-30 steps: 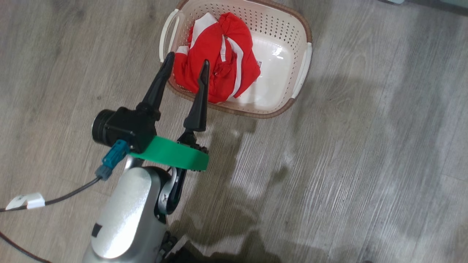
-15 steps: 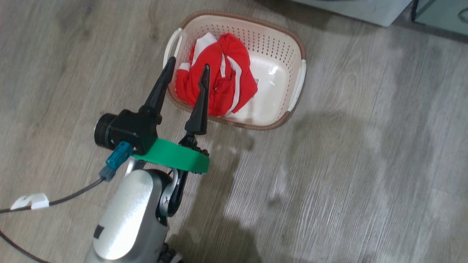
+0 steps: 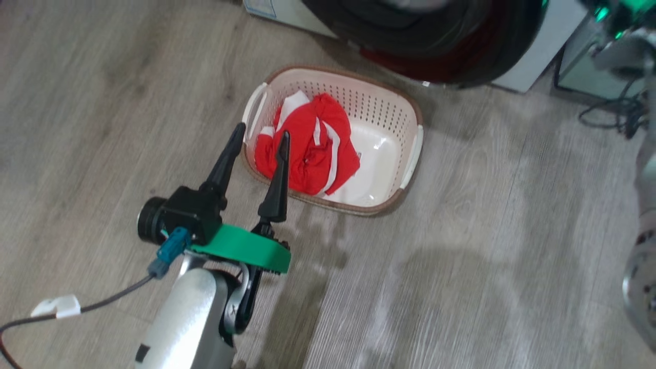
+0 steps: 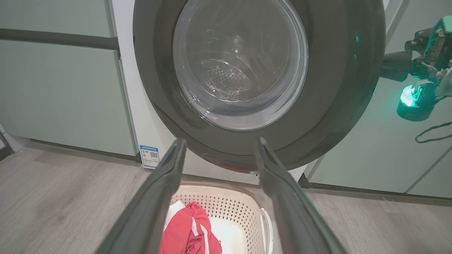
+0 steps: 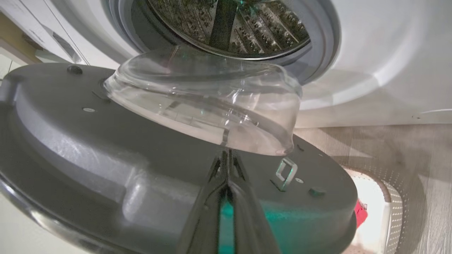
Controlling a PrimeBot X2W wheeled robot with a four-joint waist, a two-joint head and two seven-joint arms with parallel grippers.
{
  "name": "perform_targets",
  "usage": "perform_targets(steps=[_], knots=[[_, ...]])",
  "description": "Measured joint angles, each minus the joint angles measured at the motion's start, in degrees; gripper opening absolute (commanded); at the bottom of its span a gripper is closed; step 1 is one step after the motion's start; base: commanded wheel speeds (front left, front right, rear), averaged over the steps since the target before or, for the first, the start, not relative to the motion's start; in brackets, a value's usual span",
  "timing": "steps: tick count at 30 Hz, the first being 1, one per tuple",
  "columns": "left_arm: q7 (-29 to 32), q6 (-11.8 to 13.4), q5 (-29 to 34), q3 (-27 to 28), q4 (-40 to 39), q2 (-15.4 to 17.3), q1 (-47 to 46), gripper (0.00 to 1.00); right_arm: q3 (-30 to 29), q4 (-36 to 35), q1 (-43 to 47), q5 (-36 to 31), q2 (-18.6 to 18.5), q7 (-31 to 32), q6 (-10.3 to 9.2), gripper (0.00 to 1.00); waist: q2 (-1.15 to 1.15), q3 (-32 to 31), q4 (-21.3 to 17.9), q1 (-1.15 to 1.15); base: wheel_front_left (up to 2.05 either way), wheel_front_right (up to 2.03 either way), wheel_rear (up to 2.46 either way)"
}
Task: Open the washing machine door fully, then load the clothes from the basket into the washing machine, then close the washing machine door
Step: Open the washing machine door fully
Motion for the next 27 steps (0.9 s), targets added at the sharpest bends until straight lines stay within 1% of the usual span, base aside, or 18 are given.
perform_targets(steps=[8,15,21,27], knots=[[0.01,0.02,0.24,0.25,0.45,0.03,3.42,1.0,0.92,-3.18,7.62,3.79,2.33,2.04,0.0,0.0,0.0,-4.49,0.95,0.0,0.0,0.0,0.0],[0.0,0.02,0.76,1.43,0.63,0.07,5.83,1.0,2.52,-6.26,11.99,6.48,4.12,3.22,0.0,0.0,0.0,-7.66,2.08,0.0,0.0,0.0,0.0],[0.01,0.01,0.77,2.22,0.85,0.16,7.42,1.0,5.05,-7.17,14.98,7.94,5.54,3.27,0.0,0.0,0.0,-9.63,3.05,0.0,0.0,0.0,0.0],[0.01,-0.07,1.29,3.08,1.21,0.18,7.55,1.0,8.73,-7.8,17.19,9.85,5.91,3.27,0.0,0.0,0.0,-11.3,4.47,0.0,0.0,0.0,0.0]])
